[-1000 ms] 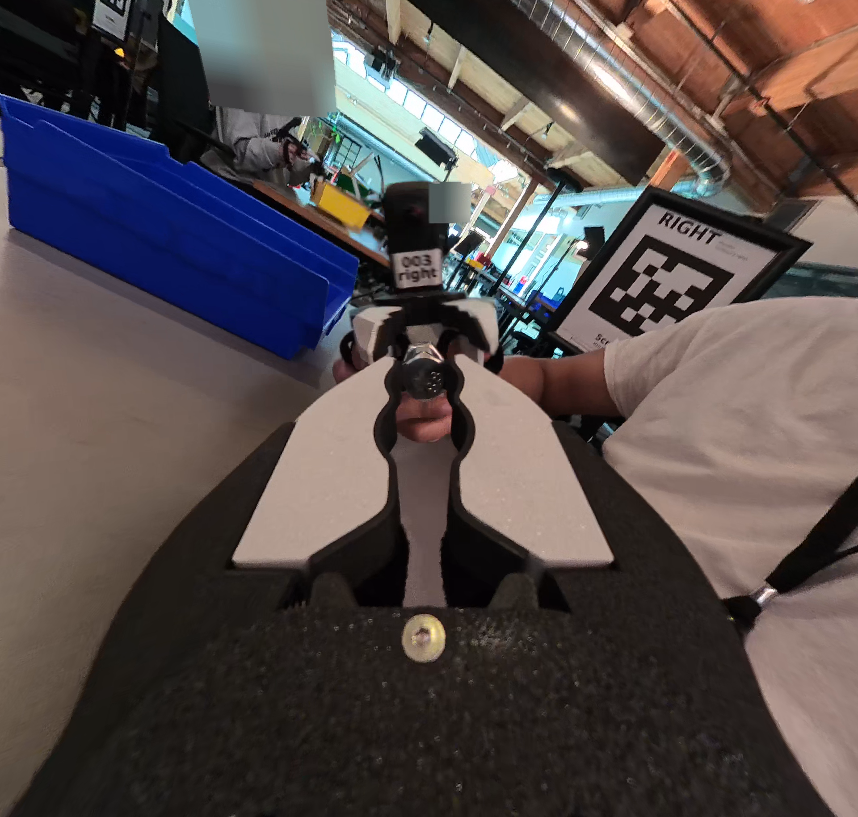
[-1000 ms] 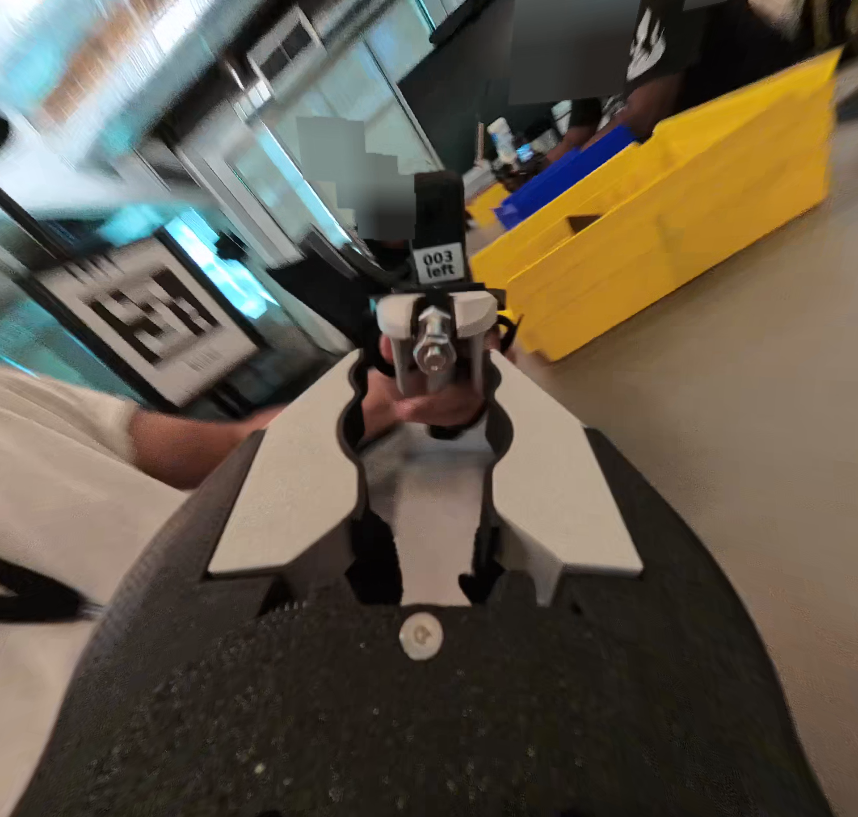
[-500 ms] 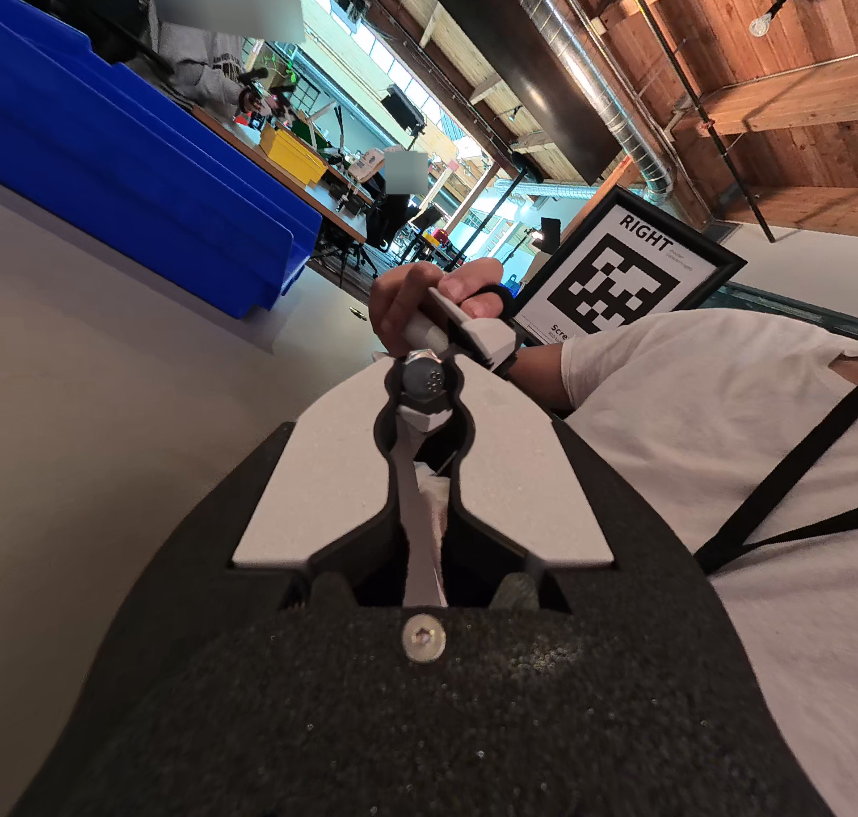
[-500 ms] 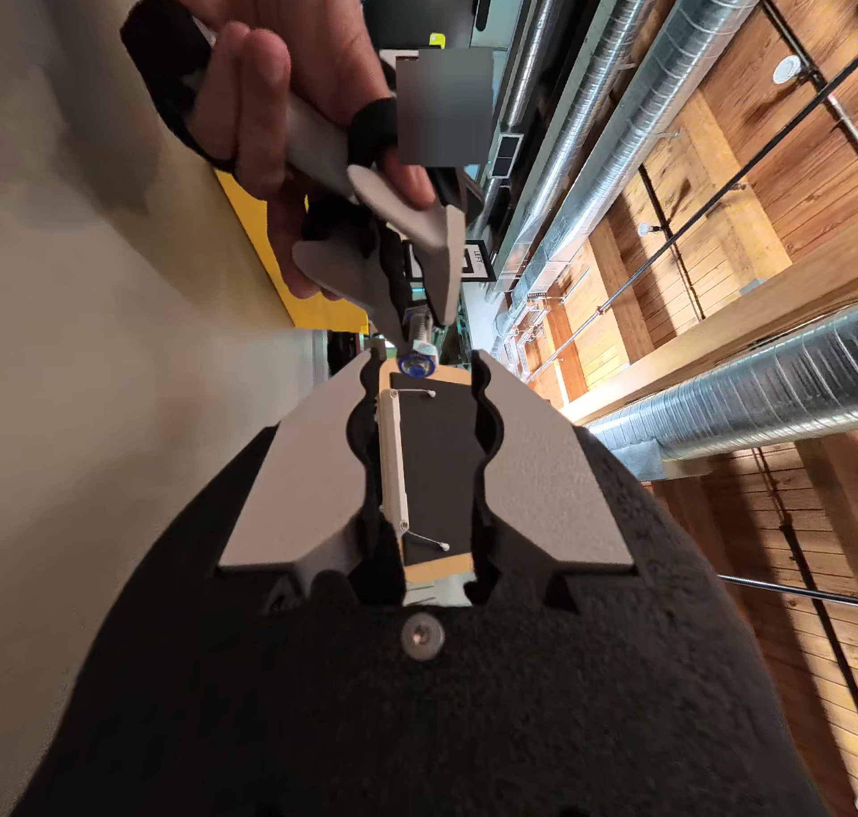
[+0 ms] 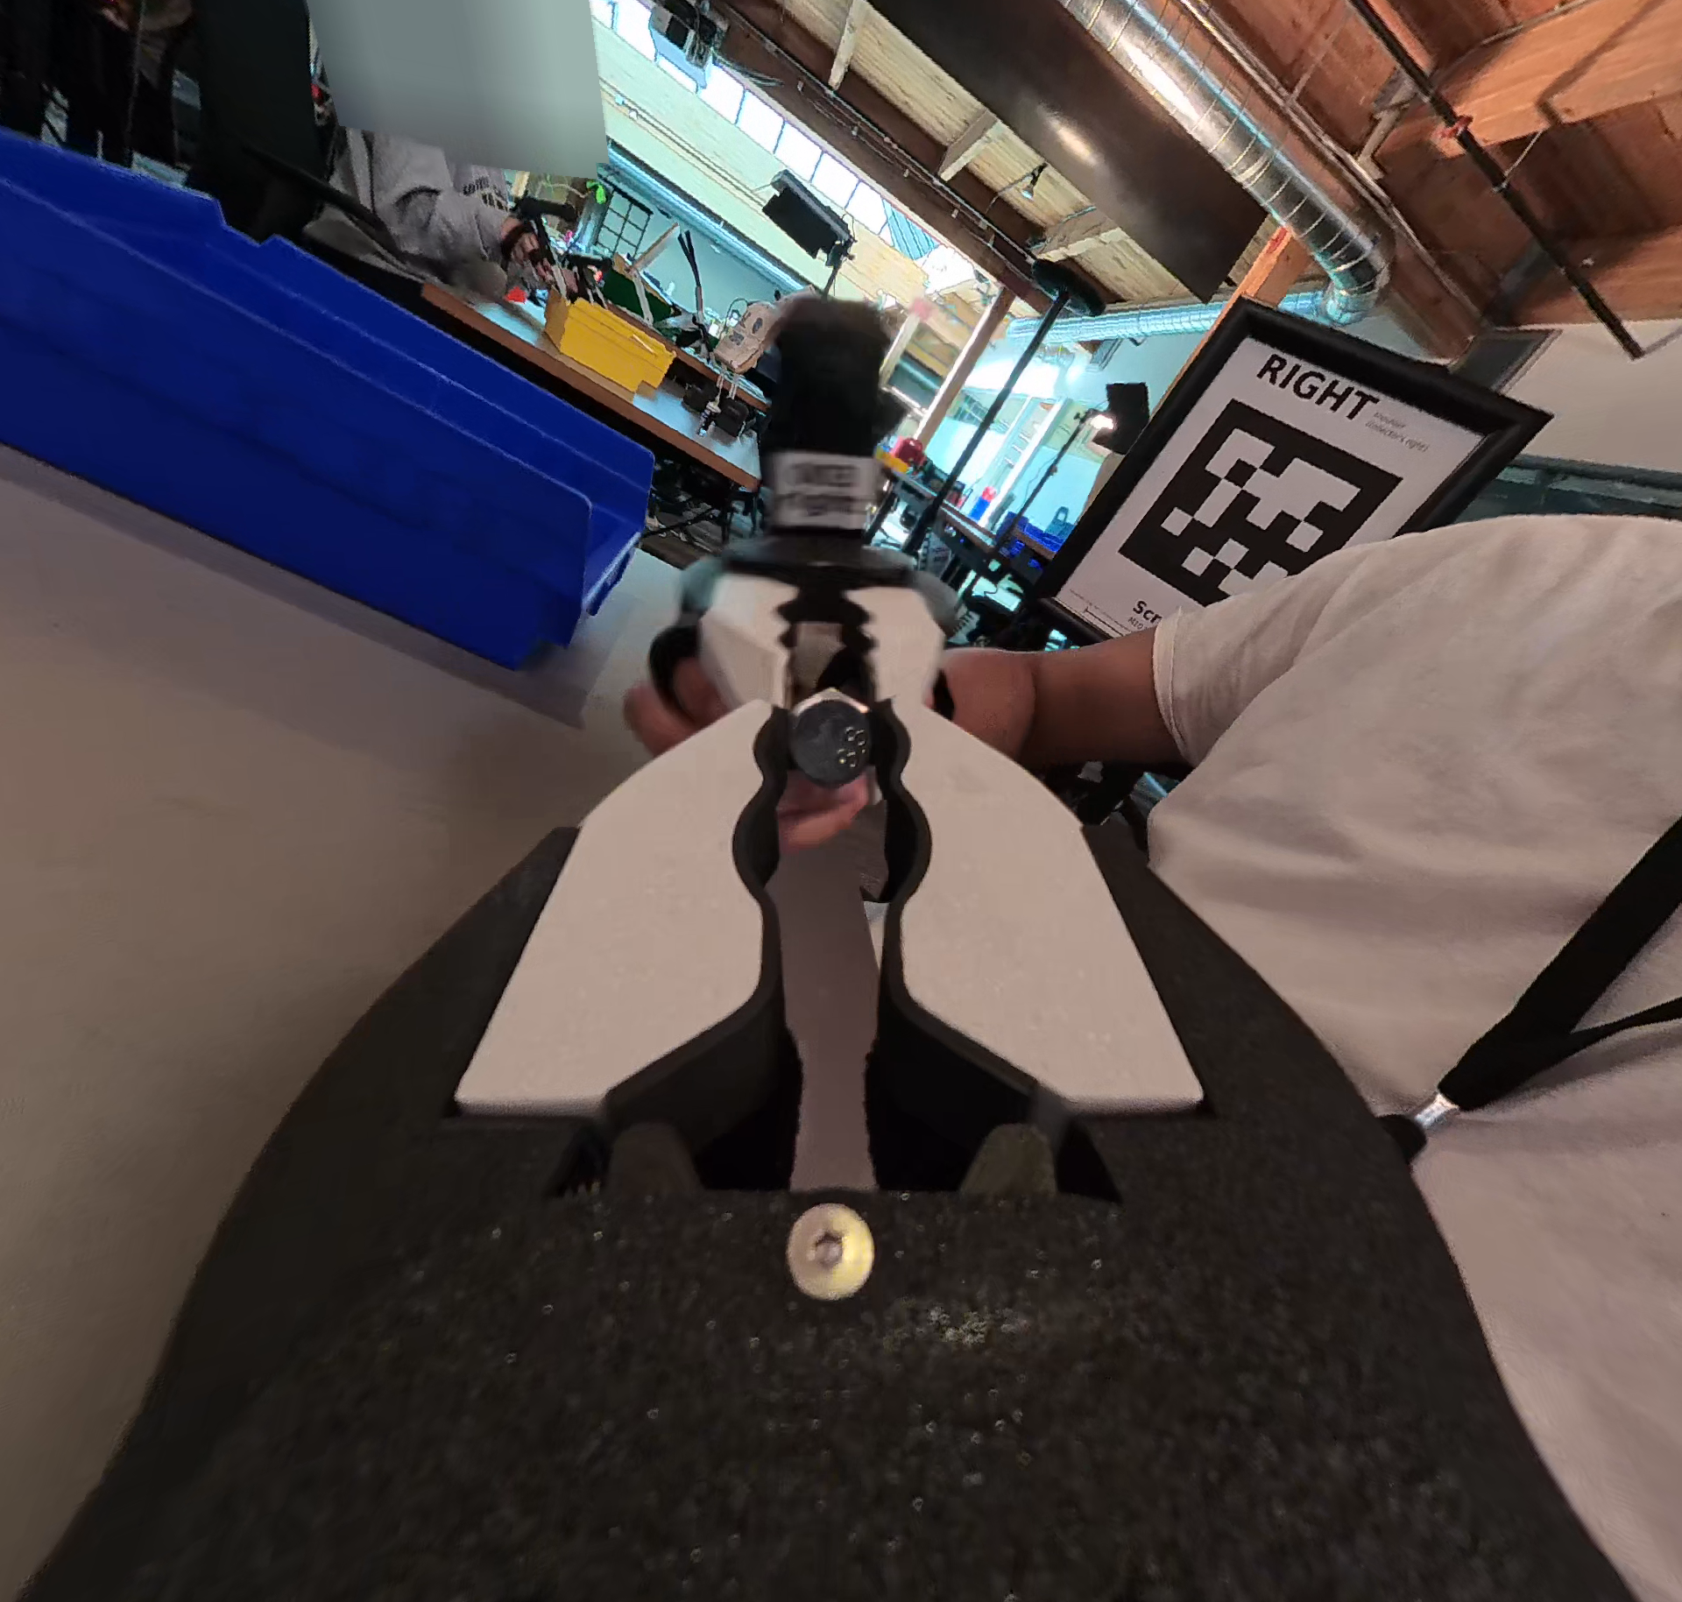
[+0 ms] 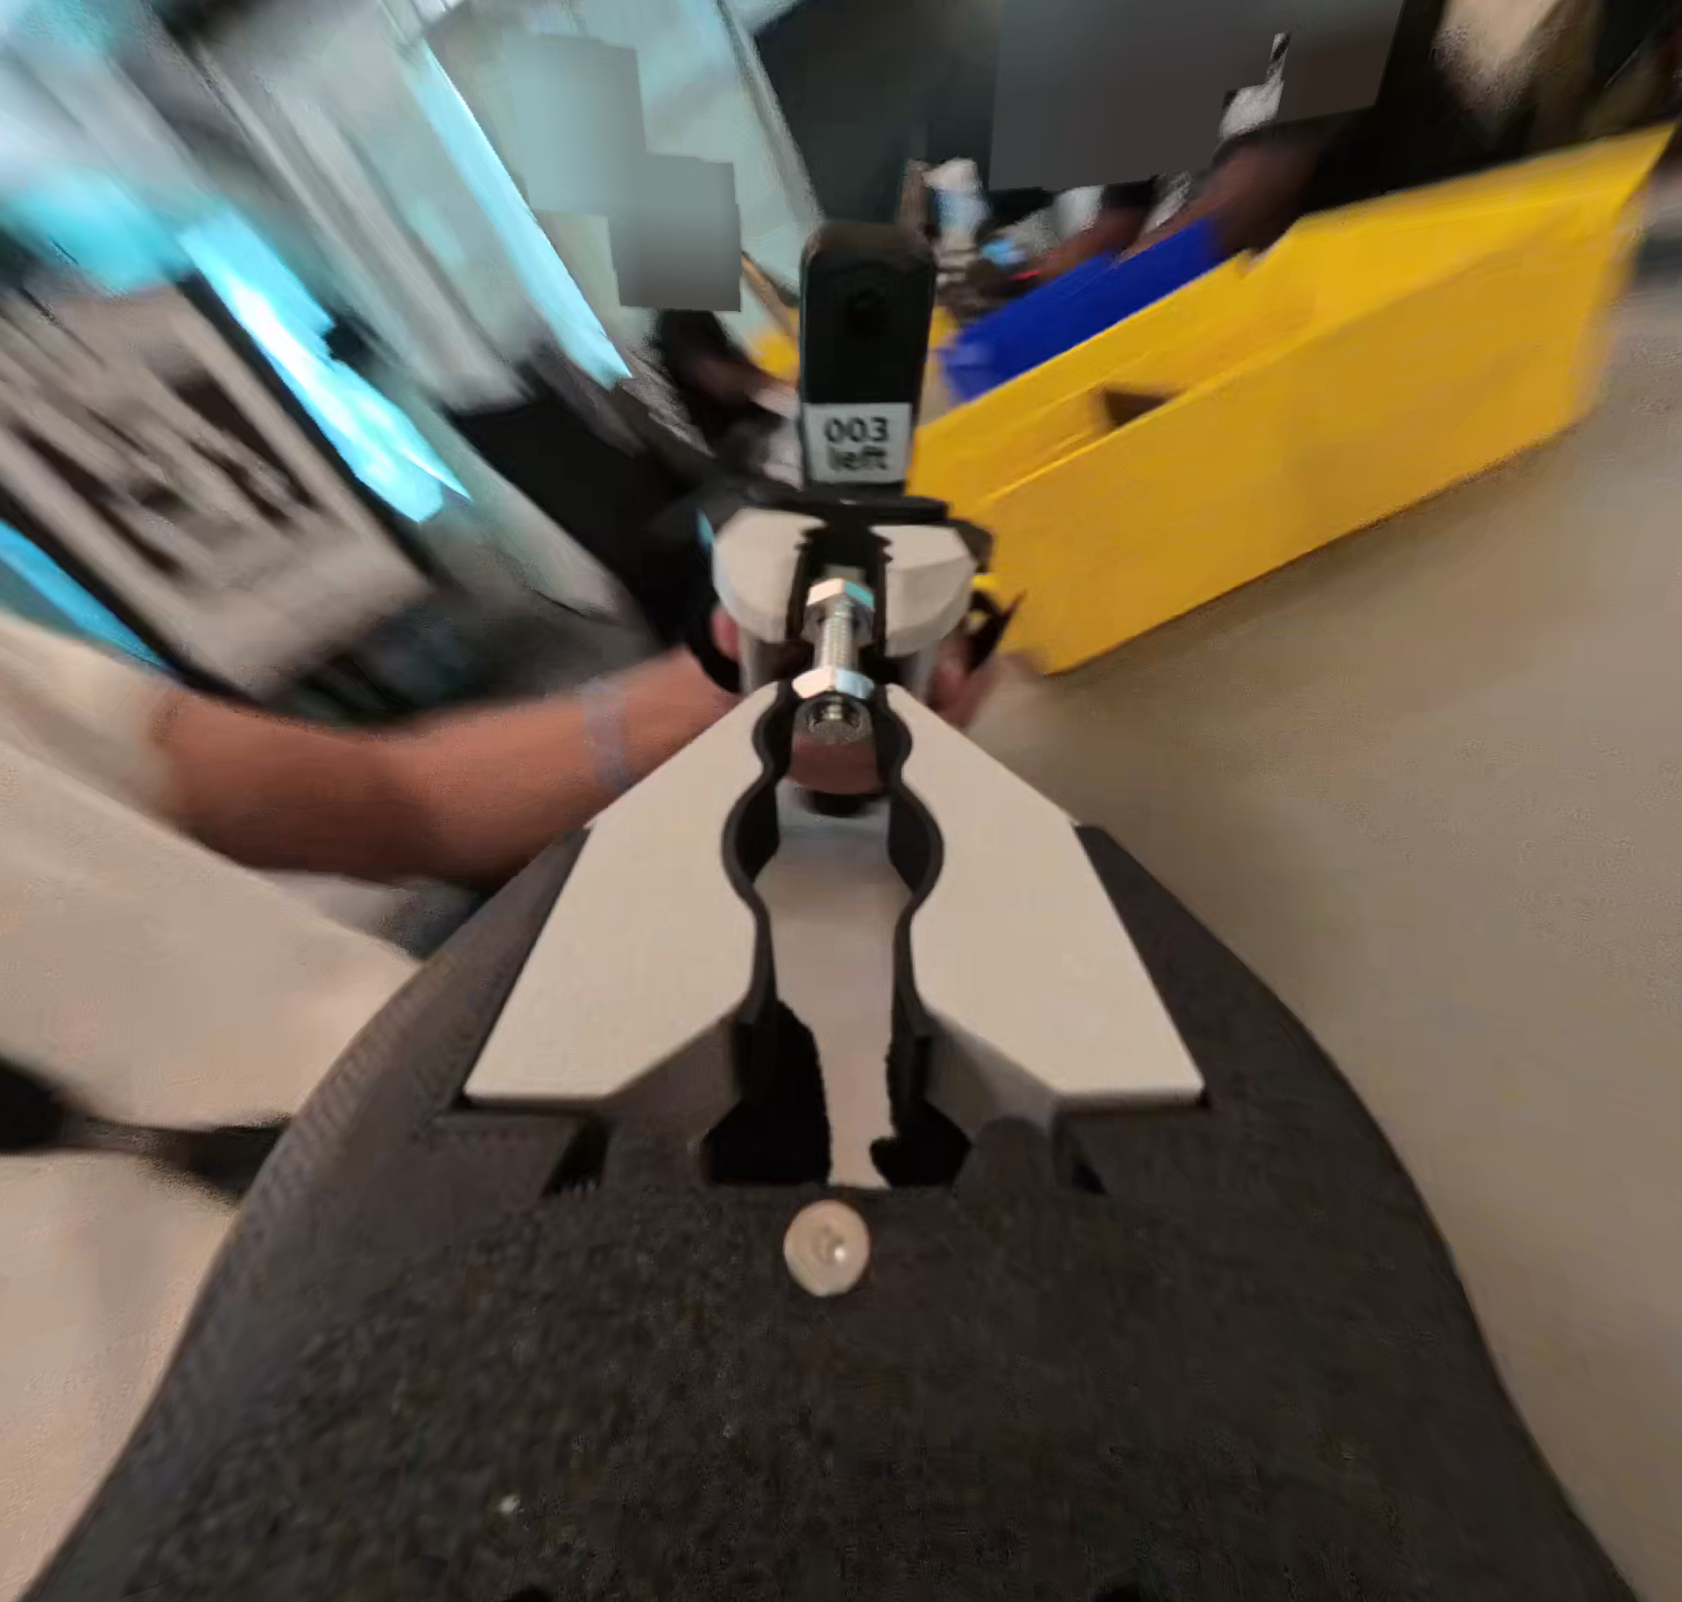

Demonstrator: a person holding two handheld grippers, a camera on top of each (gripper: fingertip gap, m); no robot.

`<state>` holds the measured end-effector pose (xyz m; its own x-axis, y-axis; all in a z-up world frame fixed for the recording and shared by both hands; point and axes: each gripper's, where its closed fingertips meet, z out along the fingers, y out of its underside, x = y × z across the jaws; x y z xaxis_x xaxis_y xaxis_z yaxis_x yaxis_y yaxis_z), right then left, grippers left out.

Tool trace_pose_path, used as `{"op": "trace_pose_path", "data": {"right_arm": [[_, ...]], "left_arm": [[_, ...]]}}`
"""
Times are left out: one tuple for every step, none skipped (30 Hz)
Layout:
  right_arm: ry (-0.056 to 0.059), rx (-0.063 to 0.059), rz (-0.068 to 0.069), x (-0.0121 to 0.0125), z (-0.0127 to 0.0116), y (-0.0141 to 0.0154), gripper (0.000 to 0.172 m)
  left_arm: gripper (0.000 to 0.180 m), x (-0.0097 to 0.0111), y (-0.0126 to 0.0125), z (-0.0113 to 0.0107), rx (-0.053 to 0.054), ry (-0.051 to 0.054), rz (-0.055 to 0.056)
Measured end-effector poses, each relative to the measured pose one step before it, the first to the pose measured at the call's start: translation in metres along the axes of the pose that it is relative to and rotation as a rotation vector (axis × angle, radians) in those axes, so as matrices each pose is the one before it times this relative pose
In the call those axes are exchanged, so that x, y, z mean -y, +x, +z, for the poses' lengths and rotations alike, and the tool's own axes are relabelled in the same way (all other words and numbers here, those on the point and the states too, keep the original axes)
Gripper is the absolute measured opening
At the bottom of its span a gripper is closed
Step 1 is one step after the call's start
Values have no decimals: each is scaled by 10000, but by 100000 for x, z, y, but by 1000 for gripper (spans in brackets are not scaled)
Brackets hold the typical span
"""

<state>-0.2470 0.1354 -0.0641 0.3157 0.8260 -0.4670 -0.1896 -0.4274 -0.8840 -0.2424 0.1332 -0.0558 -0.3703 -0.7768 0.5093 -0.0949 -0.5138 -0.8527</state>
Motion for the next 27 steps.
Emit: {"op": "trace_pose_path", "data": {"right_arm": [[440,1230,2379,310,-118,-140,17],[383,936,1646,279,-99,-82,17],[269,463,758,211,-75,-52,17],[248,67,-110,283,-60,-158,19],[235,-11,-588,348,10,-434,31],[103,-89,-694,232,117,-454,47],[-215,-200,-828,-158,105,-272,55],[-580,-530,-1239,-668,102,136,57],[-757,-865,-1774,-919,18,478,58],[-737,-1071,-2145,-814,-82,661,60],[-693,-1151,-2360,-702,-164,672,61],[-615,-1244,-2356,-576,-167,749,61],[-393,-1256,-2095,-248,-167,767,61],[-296,-761,-1997,-113,-123,124,61],[-317,-670,-1979,-96,-100,-16,61],[-241,-743,-1943,75,-108,87,59],[-14,-703,-1700,411,-114,116,55],[111,-472,-1258,502,-71,-54,47],[93,-356,-772,431,-20,-5,42],[111,-261,-370,386,14,111,40],[17,-192,-107,169,69,286,39],[-117,-179,72,-103,161,430,38],[-69,13,148,-75,189,222,38],[-58,-6,93,-64,201,184,36],[-83,-133,3,-94,177,282,31],[-26,46,-72,-18,139,-56,23],[41,22,-47,56,31,-60,20]], "left_arm": [[18,90,98,93,43,42,207],[17,98,-23,95,93,54,151],[18,-1,-76,71,51,7,18],[17,-49,-4,27,-47,-13,-99],[17,-7,31,-40,-57,-13,-124],[17,-9,-44,-82,32,-9,-34],[18,-5,-124,-121,97,5,9],[17,24,-147,-108,86,16,-34],[17,71,-130,-92,41,60,-85],[17,131,-106,-55,6,93,-122],[17,125,-98,-30,-20,88,-141],[17,56,-116,-15,-21,49,-159],[17,-47,-210,-4,40,-3,-172],[18,-83,-295,-21,96,-16,-155],[17,-75,-212,-13,55,-12,-146],[17,-4,-62,-15,-34,17,-148],[17,108,19,-21,-60,85,-123],[17,139,30,-35,-49,107,-103],[17,100,69,-42,-94,81,-110],[17,42,206,-15,-178,33,-105],[17,15,253,-1,-167,6,-61],[17,-2,155,24,-73,1,0],[17,-74,75,34,-21,-36,21],[17,-132,66,59,-43,-61,-11],[17,-117,85,79,-65,-62,-36],[17,-76,79,104,-61,-38,-8],[17,14,84,71,-44,15,14]]}}
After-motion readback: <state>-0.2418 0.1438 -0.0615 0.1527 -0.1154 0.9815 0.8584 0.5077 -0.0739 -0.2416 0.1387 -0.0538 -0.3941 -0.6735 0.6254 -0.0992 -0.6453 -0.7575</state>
